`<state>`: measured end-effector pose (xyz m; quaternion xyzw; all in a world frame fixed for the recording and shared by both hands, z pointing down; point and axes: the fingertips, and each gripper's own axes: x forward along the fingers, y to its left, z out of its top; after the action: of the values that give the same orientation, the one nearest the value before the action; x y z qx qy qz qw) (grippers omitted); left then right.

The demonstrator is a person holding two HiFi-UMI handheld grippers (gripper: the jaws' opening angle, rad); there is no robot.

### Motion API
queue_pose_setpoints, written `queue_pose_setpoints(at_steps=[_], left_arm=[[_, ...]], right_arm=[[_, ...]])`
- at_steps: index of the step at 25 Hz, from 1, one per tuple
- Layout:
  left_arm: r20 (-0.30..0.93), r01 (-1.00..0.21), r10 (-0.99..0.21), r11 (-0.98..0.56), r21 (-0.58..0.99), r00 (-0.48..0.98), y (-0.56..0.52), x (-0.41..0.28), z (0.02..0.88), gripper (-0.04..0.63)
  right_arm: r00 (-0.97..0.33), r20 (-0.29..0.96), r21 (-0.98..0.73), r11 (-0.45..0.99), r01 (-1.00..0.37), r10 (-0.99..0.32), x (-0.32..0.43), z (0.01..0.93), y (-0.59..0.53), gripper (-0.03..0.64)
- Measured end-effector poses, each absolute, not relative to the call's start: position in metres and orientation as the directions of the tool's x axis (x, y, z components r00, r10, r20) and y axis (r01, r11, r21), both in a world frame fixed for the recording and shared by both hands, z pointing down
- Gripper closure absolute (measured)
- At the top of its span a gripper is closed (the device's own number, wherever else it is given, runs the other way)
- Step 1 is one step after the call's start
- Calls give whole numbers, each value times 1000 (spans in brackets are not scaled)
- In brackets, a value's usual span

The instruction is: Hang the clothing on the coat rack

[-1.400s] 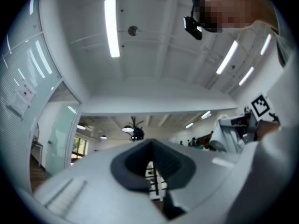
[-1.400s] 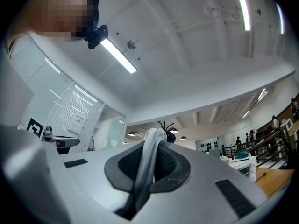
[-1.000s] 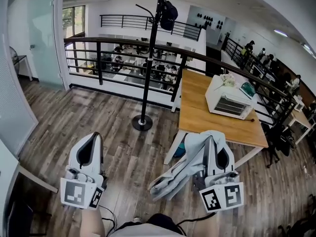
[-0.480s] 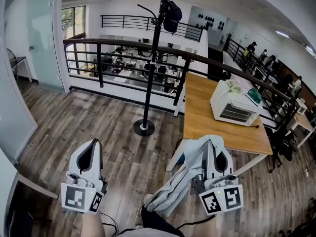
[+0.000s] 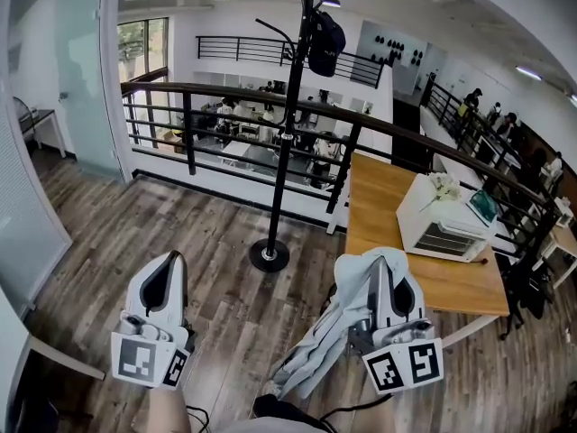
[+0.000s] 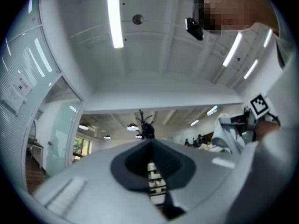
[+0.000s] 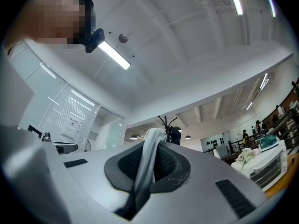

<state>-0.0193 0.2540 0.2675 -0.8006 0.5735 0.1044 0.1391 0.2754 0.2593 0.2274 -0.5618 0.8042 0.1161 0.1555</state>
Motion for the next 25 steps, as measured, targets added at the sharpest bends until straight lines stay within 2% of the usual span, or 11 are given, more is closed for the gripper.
queue_pose_setpoints(at_steps=[16,25], left_arm=[[-342,-947,-884,-284,-149,319,133,46,255,589],[-312,-955,-905,-255,-149,290,101,38,267,588]], right_arm=[[-386,-400,22,413,-911,-831,313,226,133,613],[-378,-378,1,408,-913,-845,318,234,90,613]])
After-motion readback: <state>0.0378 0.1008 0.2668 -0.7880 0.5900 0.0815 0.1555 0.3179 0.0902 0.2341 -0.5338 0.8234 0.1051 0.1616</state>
